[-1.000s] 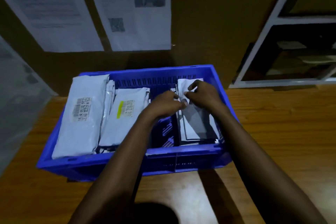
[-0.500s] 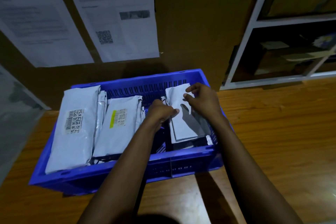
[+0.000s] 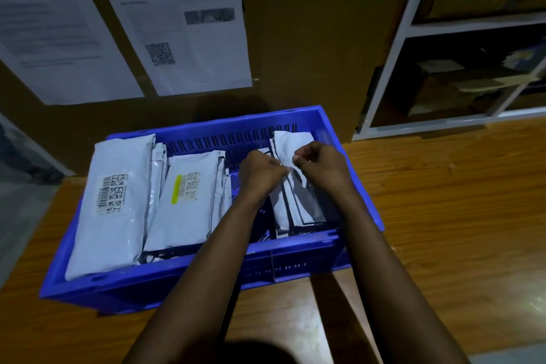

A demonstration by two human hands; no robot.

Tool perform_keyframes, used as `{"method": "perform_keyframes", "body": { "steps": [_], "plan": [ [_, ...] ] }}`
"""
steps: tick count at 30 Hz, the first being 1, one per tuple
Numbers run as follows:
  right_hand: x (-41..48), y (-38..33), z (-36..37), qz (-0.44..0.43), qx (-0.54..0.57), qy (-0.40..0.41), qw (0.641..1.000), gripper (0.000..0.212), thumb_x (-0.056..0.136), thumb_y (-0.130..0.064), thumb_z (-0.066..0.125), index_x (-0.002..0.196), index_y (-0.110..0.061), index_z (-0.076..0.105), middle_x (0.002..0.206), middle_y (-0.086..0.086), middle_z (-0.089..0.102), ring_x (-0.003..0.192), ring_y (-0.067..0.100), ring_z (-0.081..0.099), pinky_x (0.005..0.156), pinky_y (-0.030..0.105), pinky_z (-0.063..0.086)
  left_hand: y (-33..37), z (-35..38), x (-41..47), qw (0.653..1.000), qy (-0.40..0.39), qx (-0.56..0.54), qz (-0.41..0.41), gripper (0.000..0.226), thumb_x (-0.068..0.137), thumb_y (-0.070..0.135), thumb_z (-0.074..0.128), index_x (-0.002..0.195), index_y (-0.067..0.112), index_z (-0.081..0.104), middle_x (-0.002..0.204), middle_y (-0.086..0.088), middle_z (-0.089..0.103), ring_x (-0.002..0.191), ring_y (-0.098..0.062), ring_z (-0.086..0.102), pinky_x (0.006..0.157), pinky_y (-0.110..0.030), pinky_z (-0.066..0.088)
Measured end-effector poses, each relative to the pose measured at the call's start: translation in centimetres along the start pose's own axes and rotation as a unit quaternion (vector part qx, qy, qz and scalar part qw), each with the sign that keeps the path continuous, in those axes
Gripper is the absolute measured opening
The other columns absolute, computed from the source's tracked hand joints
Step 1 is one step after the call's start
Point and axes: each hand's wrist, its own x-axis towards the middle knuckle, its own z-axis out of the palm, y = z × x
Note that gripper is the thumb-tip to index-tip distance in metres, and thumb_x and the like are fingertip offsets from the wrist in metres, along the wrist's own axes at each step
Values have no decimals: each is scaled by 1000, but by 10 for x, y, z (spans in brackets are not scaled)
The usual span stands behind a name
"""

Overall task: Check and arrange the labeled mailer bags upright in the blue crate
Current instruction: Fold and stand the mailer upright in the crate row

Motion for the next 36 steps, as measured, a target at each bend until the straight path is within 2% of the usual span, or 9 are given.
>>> {"method": "perform_keyframes", "body": {
  "steps": [8,11,13,16,20,22,26,31,36],
  "plan": [
    [-2,-2,1,-13,-4,-2,1000,4,94,-24,69,91,-26,66,92,-4,71,93,14,66,81,28,48,-2,7,8,998,-31,-23,-59,26,70,19,85,85,2,73,74,-7,73,65,-21,68,53,-29,51],
    [-3,2,3,-16,2,-26,1000,8,95,-19,66,94,-27,66,94,-4,73,90,13,70,86,32,54,-5,9,14,998,1,34,-47,34,65,27,90,84,6,71,80,-4,72,75,-22,68,62,-28,52],
    [-5,3,2,-25,13,-26,999,14,97,-13,61,100,-25,67,89,-9,70,78,1,66,76,24,54,-6,10,15,997,-12,48,-51,42,63,35,91,90,8,74,91,-5,75,85,-23,72,73,-32,58],
    [-7,5,0,-30,34,4,999,22,97,-4,55,103,-20,69,85,-11,67,70,-8,64,58,8,44,-5,12,13,996,-52,37,-60,56,64,42,91,97,4,69,94,-10,74,88,-27,72,63,-30,51],
    [-10,3,-1,-38,31,27,998,31,94,0,52,102,-23,71,92,-8,72,80,-6,65,64,2,41,-3,13,14,998,-40,9,-56,41,67,30,89,90,4,68,83,-7,71,76,-23,68,58,-28,46],
    [-12,3,-2,-58,47,56,996,30,92,-2,55,101,-23,74,96,-8,75,92,5,69,77,11,49,-1,10,12,998,-39,-32,-32,21,75,20,84,78,6,69,74,-5,68,66,-18,63,57,-26,46],
    [-15,6,-10,-91,130,98,983,19,93,-11,61,98,-24,75,93,-12,76,90,8,72,85,43,60,2,-3,8,984,-34,-173,-1,8,83,13,73,84,10,65,95,-10,72,86,-27,69,78,-40,58],
    [-18,-1,-32,-119,190,120,967,17,95,-15,70,102,-29,72,101,-12,75,97,2,69,82,23,54,11,-42,0,965,-70,-242,68,9,87,8,70,84,14,65,84,-11,67,80,-24,64,72,-36,51],
    [-17,-2,-57,-89,245,84,962,20,96,-29,71,116,-32,68,122,-8,70,119,12,64,96,33,55,23,-82,-22,938,-170,-277,124,17,94,-6,61,91,10,59,92,-13,65,85,-24,61,76,-31,51]
  ]
}}
